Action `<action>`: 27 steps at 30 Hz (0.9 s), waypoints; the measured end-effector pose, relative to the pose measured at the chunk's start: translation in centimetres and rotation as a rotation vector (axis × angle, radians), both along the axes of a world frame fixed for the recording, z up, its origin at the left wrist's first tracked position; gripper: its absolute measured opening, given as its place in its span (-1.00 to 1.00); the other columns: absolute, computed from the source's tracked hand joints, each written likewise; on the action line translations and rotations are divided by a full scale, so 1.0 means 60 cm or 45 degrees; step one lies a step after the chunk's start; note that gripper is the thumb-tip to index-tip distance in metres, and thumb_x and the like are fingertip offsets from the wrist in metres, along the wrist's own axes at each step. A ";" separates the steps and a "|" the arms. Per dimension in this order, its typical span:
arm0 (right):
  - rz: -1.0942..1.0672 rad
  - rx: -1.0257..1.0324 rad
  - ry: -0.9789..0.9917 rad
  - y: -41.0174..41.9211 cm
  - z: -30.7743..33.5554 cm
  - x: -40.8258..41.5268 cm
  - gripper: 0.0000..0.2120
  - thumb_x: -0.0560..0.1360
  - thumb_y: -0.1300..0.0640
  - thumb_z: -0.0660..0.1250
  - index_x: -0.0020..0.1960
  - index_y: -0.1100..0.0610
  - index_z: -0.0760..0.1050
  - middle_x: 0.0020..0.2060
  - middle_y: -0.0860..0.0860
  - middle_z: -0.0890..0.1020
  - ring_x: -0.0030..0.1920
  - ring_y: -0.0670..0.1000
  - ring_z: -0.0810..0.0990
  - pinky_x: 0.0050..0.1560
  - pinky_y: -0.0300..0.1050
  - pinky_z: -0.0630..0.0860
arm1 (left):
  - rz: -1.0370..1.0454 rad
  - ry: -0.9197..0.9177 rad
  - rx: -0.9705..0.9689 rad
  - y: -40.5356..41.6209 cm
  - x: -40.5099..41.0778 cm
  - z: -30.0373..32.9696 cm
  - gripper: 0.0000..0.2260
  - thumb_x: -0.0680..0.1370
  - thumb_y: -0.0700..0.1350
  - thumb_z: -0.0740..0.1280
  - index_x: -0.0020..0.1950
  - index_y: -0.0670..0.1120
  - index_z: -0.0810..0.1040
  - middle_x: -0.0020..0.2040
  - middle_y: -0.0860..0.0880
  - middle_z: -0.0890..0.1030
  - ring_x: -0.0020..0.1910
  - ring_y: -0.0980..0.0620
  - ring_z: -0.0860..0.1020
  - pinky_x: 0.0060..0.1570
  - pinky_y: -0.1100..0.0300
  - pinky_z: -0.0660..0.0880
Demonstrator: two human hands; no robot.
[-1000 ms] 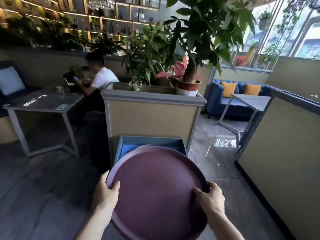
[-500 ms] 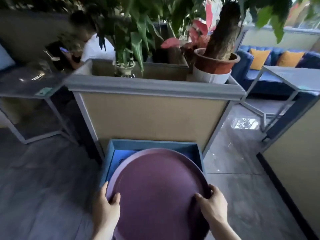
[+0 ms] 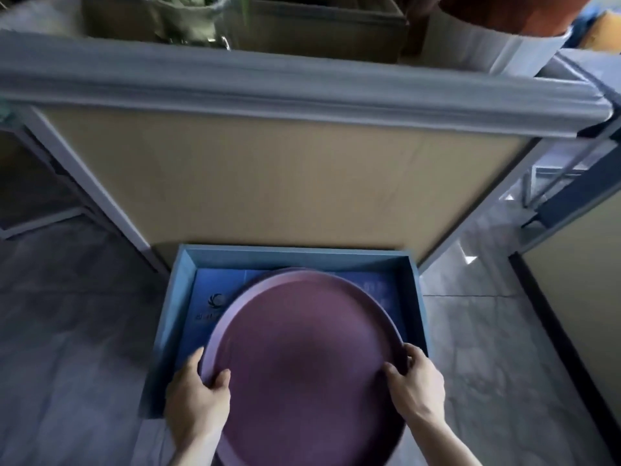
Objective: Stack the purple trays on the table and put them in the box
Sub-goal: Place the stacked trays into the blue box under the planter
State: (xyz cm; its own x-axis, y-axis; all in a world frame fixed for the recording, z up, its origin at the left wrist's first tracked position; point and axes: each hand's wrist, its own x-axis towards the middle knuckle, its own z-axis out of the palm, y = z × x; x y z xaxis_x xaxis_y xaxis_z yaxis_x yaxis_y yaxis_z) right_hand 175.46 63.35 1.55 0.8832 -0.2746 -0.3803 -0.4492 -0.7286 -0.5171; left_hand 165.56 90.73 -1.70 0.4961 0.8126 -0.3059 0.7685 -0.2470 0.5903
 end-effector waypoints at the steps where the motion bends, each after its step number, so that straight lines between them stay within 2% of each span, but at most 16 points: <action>1: -0.002 -0.004 0.002 0.004 -0.008 0.005 -0.55 0.42 0.14 0.45 0.30 0.13 0.54 0.12 0.18 0.67 0.18 0.23 0.60 0.17 0.04 0.50 | 0.011 0.017 0.005 0.003 0.005 -0.007 -0.45 0.37 -0.16 0.52 0.35 -0.13 0.52 0.26 -0.22 0.61 0.27 -0.27 0.53 0.23 -0.09 0.43; 9: 0.003 -0.074 0.035 0.030 -0.053 0.037 -0.52 0.49 0.14 0.40 0.39 0.16 0.47 0.19 0.20 0.58 0.23 0.25 0.54 0.22 0.08 0.45 | 0.017 0.054 0.035 0.020 0.035 -0.033 -0.48 0.37 -0.19 0.53 0.32 -0.20 0.54 0.25 -0.25 0.61 0.27 -0.27 0.53 0.26 -0.08 0.41; 13: -0.023 -0.091 0.044 0.036 -0.065 0.043 -0.57 0.51 0.17 0.35 0.37 0.16 0.48 0.17 0.18 0.50 0.14 0.26 0.54 0.14 0.06 0.44 | 0.043 0.036 0.042 0.020 0.044 -0.032 -0.49 0.38 -0.22 0.52 0.32 -0.20 0.54 0.22 -0.26 0.61 0.24 -0.30 0.54 0.20 -0.10 0.42; 16: -0.030 -0.117 0.058 0.034 -0.072 0.048 -0.57 0.50 0.21 0.33 0.37 0.14 0.50 0.17 0.20 0.52 0.15 0.26 0.54 0.15 0.06 0.45 | 0.054 0.022 0.045 0.019 0.046 -0.032 -0.50 0.39 -0.22 0.52 0.32 -0.19 0.54 0.20 -0.26 0.61 0.22 -0.29 0.55 0.18 -0.10 0.43; 18: -0.042 -0.128 0.060 0.034 -0.074 0.051 -0.58 0.48 0.25 0.30 0.33 0.11 0.53 0.14 0.20 0.54 0.14 0.27 0.54 0.14 0.06 0.45 | 0.048 0.029 0.053 0.019 0.045 -0.035 -0.49 0.39 -0.20 0.52 0.33 -0.18 0.54 0.20 -0.25 0.61 0.22 -0.29 0.54 0.18 -0.12 0.43; 22: -0.040 -0.167 0.025 0.032 -0.076 0.053 -0.59 0.41 0.28 0.27 0.20 0.04 0.61 0.01 0.14 0.60 0.03 0.24 0.57 -0.07 -0.02 0.43 | 0.037 0.019 0.068 0.018 0.045 -0.034 -0.50 0.38 -0.20 0.53 0.31 -0.18 0.55 0.19 -0.24 0.62 0.20 -0.29 0.56 0.15 -0.10 0.45; 27: -0.025 -0.218 -0.015 0.032 -0.077 0.055 -0.64 0.38 0.25 0.30 0.12 0.00 0.65 -0.04 0.09 0.67 -0.02 0.22 0.60 -0.09 -0.04 0.48 | -0.007 0.021 0.110 0.023 0.043 -0.038 -0.49 0.38 -0.15 0.54 0.31 -0.13 0.56 0.16 -0.20 0.64 0.16 -0.28 0.57 0.10 -0.08 0.48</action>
